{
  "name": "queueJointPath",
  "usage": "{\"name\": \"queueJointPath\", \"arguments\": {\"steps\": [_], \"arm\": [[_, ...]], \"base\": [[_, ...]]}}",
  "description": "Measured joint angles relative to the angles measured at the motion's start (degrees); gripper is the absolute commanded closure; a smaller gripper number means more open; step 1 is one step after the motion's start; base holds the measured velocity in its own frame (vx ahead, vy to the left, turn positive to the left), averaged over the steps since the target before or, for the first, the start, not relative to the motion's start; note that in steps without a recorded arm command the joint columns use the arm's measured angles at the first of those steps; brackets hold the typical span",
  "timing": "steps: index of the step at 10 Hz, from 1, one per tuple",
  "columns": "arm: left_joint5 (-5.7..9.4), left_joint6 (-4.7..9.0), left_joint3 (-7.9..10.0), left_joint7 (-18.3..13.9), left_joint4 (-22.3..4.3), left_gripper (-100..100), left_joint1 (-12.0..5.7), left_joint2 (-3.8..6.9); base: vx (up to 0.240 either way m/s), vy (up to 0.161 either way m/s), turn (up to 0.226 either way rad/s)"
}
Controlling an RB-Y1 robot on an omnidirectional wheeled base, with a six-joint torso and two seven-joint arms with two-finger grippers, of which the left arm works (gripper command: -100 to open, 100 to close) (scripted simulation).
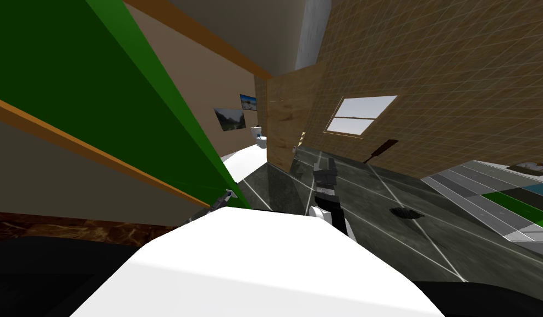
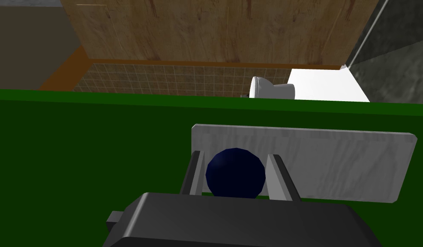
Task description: Pull the door open
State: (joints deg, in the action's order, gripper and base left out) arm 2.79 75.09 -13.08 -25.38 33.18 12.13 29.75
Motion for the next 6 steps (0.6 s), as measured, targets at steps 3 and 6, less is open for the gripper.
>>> {"name": "queueJointPath", "arguments": {"steps": [3, 6], "arm": [[-0.08, 2.89, -0.08, -0.1, -2.8, 100, -0.12, -0.11], [-0.10, 4.21, -0.10, 0.0, -3.5, 100, 0.54, -0.06]], "base": [[0.004, 0.004, -0.017], [0.000, 0.000, 0.000]]}}
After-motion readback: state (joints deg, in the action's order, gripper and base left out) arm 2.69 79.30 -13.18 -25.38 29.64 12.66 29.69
